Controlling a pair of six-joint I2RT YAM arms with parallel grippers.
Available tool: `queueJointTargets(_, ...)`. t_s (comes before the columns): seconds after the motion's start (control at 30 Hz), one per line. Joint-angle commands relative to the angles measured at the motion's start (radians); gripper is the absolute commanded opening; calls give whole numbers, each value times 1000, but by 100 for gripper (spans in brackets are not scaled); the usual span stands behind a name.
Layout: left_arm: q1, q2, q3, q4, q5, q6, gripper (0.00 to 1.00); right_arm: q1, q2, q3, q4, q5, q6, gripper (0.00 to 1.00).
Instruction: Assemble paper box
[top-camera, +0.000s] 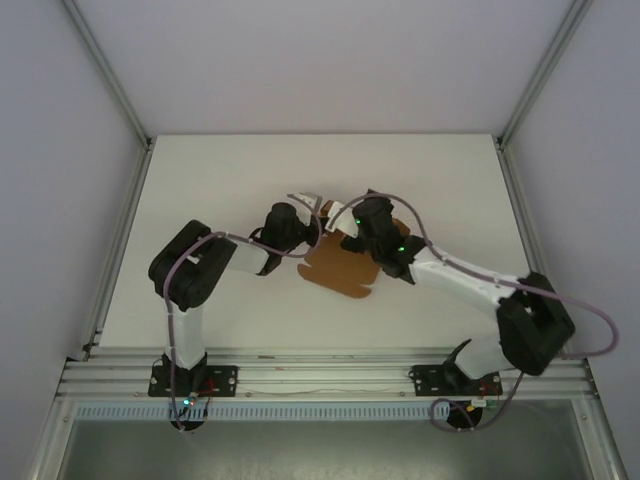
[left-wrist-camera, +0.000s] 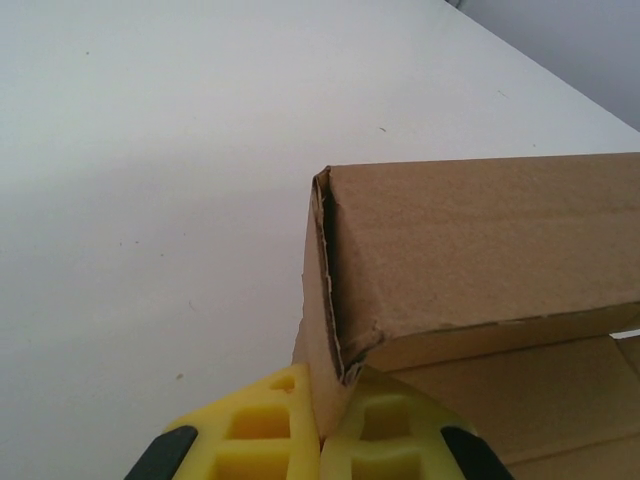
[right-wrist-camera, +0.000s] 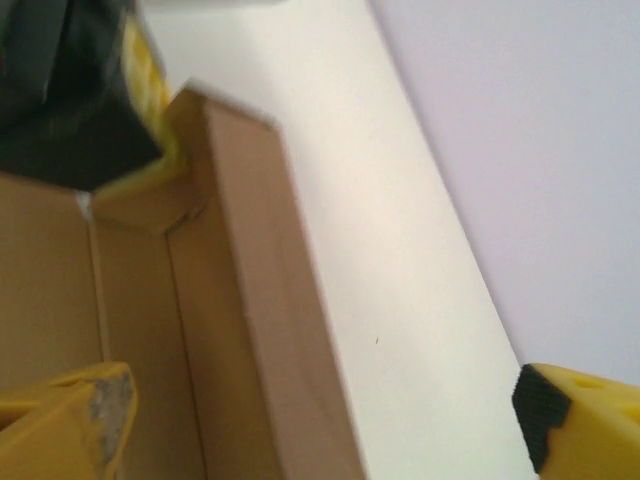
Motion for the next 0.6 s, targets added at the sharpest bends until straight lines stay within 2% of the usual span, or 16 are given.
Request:
queueJointTargets(0.0, -13, -68, -33, 3, 7, 82, 4, -31, -132, -10, -74, -175, 217, 100)
queueJointTargets(0.07, -20, -97, -60, -20, 13, 116, 4, -79, -187, 6, -130, -295, 347, 100)
queueJointTargets(0.2, -45, -145, -120, -26, 27, 159, 4, -160, -187, 61, -231, -375, 556, 100)
queueJointTargets(0.3, -79, -160, -162, -21, 22, 177, 4, -210, -106, 127, -347, -446, 598, 98)
queueJointTargets(0.4, -119, -159, -180, -44, -25, 220, 4, -257, 7, 215, -472, -604, 598, 88)
queueJointTargets(0.43, -129, -156, -181, -54, -54, 227, 0, -260, 42, 241, -507, -643, 582, 85)
queueJointTargets(0.57, -132, -142, -188, -37, -68, 209, 0, -259, 141, 281, -566, -736, 541, 77)
